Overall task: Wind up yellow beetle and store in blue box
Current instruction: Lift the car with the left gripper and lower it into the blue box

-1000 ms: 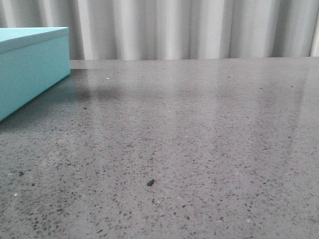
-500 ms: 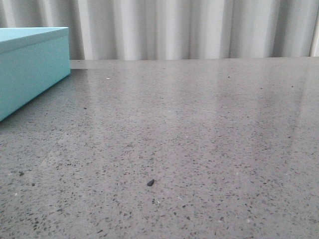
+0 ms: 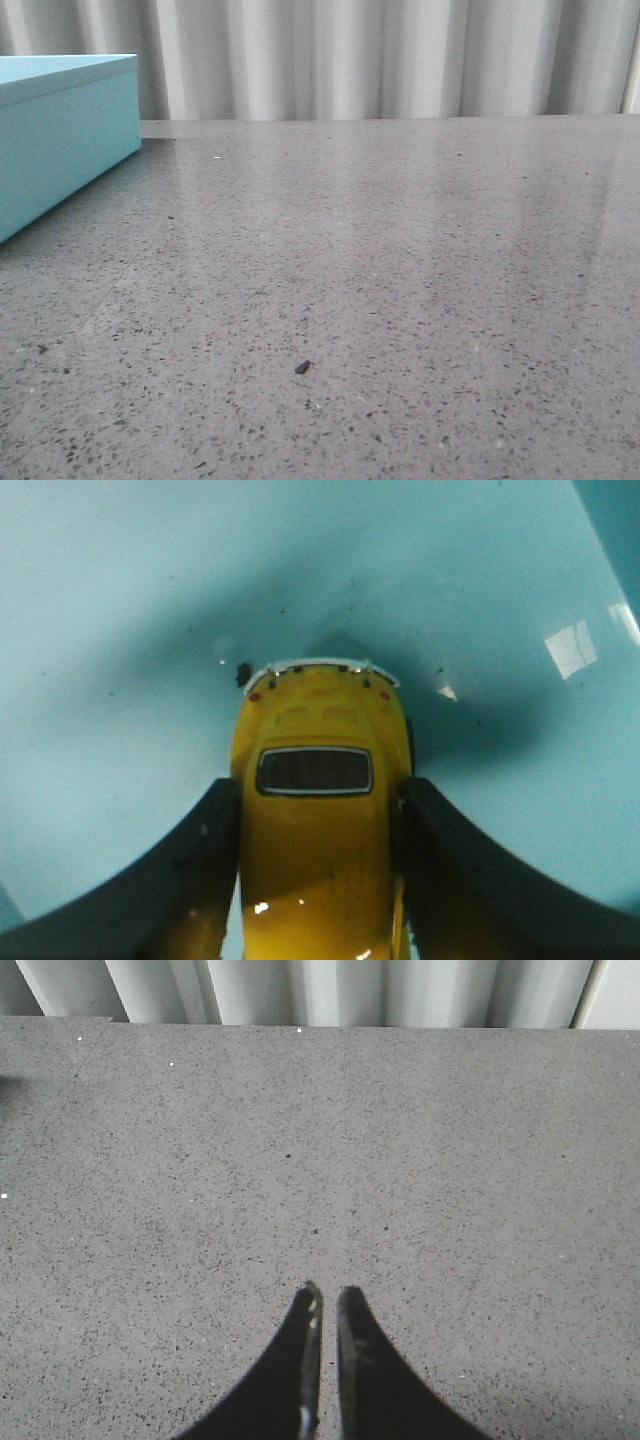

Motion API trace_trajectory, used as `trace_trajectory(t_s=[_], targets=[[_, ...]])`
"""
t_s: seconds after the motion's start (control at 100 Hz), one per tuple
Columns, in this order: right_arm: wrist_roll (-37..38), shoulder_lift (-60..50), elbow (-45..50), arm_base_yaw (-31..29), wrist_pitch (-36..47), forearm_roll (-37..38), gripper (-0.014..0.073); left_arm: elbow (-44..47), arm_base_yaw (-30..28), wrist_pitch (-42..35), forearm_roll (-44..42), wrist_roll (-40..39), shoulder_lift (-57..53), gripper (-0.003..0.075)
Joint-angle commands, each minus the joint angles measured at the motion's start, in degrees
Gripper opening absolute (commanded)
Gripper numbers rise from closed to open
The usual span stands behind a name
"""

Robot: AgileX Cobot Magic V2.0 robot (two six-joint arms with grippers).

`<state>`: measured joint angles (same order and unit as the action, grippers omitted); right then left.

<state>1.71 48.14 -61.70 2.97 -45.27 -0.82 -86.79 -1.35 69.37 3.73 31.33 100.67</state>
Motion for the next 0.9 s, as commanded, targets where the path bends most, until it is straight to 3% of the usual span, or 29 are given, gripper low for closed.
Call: trace_trajectory(t_s=[0.0, 0.1, 0.29, 0.4, 0.58, 0.89], targets=[[-0.3, -0.4, -1.3, -0.1, 4.7, 0.1, -0.0041, -1.4, 0.0, -1.5, 2.8, -0.8, -1.9, 0.0107], [-0.3, -0.4, -1.3, -0.1, 4.7, 0.1, -0.0041, -1.4, 0.0, -1.7, 4.2, -0.8, -1.4, 0.0139], [-0.3, -0.4, -1.3, -0.1, 4.7, 0.1, -0.0041, -1.4, 0.0, -1.8, 4.4, -0.8, -1.4, 0.0351], [-0.3, -0.4, -1.3, -0.1, 4.7, 0.1, -0.0041, -1.4, 0.0, -1.3, 4.4, -0.8, -1.4, 0.0423], [-0.3, -0.4, -1.3, -0.1, 4.7, 0.1, -0.0041, -5.0, 0.0, 3.4, 4.7, -3.2, -1.4, 0.0423], [-0.3, -0.4, -1.2, -0.1, 4.0, 0.1, -0.0041, -14.7, 0.0, 3.3, 9.6, -8.0, -6.6, 0.0405]])
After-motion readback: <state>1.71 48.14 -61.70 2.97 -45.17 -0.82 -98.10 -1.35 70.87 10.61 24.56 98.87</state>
